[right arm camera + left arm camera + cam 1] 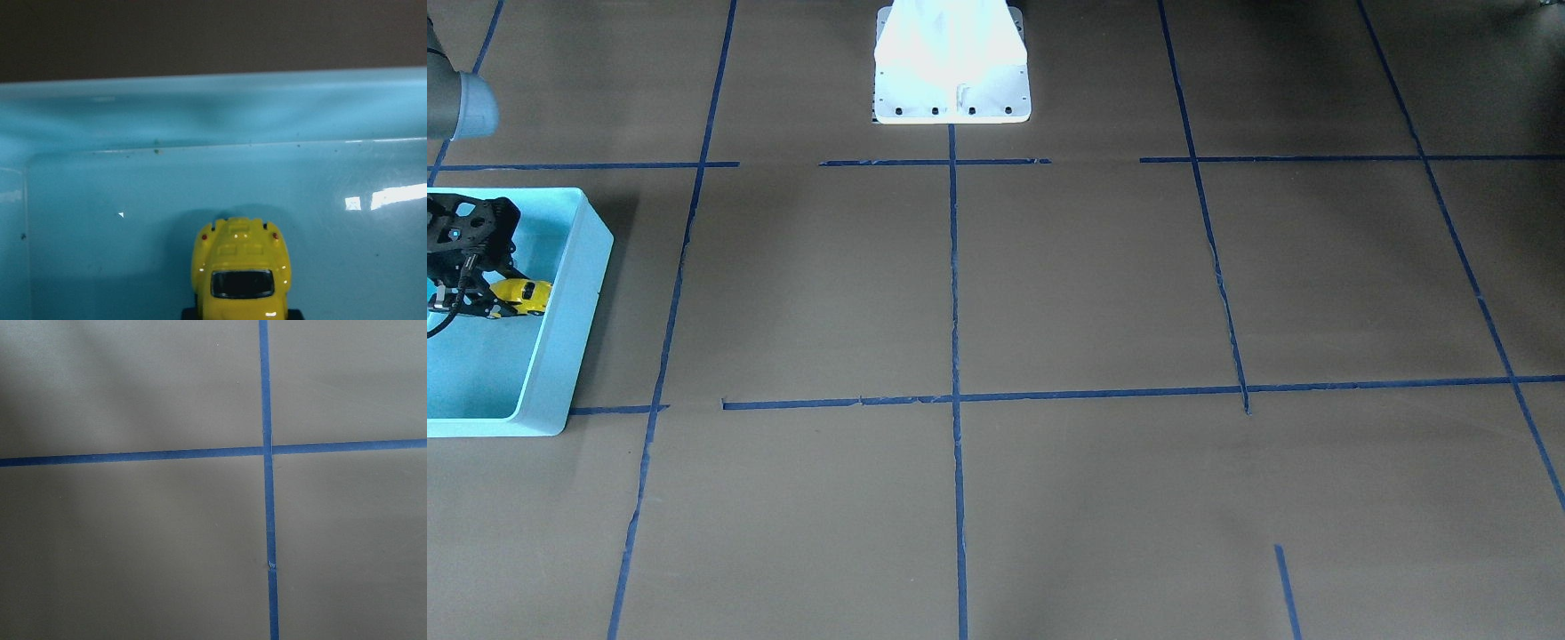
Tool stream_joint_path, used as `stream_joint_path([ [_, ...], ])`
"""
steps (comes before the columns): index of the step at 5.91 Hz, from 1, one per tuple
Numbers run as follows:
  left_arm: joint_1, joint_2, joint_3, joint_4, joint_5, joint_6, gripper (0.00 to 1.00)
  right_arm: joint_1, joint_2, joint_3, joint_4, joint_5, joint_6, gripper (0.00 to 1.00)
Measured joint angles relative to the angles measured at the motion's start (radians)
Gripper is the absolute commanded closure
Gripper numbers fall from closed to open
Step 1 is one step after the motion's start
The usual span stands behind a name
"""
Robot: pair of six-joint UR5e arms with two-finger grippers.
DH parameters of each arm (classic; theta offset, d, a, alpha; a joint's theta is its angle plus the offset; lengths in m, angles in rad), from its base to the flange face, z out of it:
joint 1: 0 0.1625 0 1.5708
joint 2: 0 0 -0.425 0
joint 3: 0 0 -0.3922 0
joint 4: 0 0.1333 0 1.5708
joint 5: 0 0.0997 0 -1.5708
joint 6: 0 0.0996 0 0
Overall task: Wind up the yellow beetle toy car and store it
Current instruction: 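Carry the car over the light-blue bin and lower it inside, then open the right gripper and withdraw it from the bin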
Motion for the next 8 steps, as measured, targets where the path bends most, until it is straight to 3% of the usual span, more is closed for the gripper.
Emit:
stream_joint_path([
  [3, 0.0, 0.0, -0.001, 0.0, 0.0, 0.0, 0.0, 0.011, 0.0, 0.013, -0.003, 0.006, -0.007, 0.0],
  [5, 0.0, 0.0, -0.001, 0.0, 0.0, 0.0, 0.0, 0.121, -0.023, 0.047, -0.027, 0.114, -0.005, 0.0],
  [6, 0.0, 0.0, -0.001, 0.0, 0.0, 0.0, 0.0, 0.214, -0.03, 0.071, -0.085, 0.171, 0.0, 0.0],
  [8, 0.001, -0.001, -0.001, 0.0, 0.0, 0.0, 0.0, 0.4, -0.042, 0.178, -0.348, 0.197, 0.013, 0.0],
])
